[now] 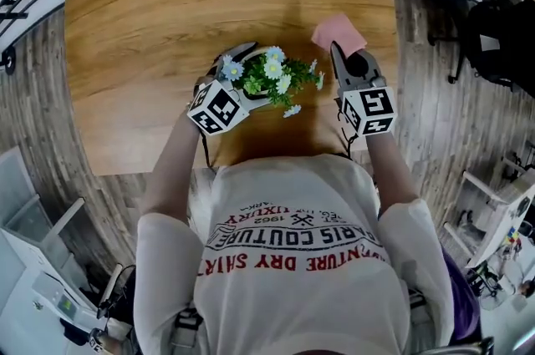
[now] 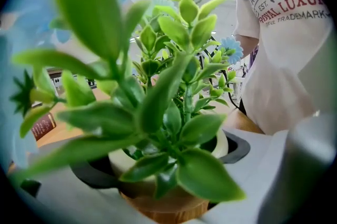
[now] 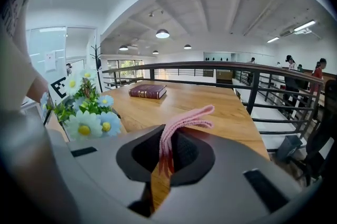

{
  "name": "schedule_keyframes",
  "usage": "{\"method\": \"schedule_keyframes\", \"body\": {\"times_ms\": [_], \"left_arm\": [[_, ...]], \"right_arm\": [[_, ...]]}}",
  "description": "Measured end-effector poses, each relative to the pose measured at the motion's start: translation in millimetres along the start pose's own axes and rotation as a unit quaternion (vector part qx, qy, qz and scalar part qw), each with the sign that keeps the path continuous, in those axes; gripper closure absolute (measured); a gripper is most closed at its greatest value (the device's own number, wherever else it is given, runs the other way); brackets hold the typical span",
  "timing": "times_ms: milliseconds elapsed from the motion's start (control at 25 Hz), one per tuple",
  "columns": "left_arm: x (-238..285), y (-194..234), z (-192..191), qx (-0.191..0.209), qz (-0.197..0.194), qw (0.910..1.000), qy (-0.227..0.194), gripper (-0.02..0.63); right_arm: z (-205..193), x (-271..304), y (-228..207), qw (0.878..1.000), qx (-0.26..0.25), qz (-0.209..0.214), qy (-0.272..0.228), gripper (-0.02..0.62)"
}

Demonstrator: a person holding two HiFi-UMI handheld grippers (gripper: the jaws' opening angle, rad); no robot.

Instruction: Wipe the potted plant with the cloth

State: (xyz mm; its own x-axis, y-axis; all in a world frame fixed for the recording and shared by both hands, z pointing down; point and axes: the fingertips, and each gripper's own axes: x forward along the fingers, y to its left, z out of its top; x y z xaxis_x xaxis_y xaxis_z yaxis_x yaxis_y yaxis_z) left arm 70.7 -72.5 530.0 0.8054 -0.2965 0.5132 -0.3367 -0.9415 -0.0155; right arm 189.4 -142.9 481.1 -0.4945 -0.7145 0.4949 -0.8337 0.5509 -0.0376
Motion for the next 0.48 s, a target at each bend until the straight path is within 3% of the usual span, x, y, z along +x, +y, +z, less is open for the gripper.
{"method": "schedule_keyframes", "body": {"times_ms": [480], "left_arm": [[31, -2, -6, -0.007, -0.015, 0.9998, 0.005, 0.071]], "right_arm": [[-14, 6, -15, 1.0, 0.019, 0.016, 0.007, 0.558]]}}
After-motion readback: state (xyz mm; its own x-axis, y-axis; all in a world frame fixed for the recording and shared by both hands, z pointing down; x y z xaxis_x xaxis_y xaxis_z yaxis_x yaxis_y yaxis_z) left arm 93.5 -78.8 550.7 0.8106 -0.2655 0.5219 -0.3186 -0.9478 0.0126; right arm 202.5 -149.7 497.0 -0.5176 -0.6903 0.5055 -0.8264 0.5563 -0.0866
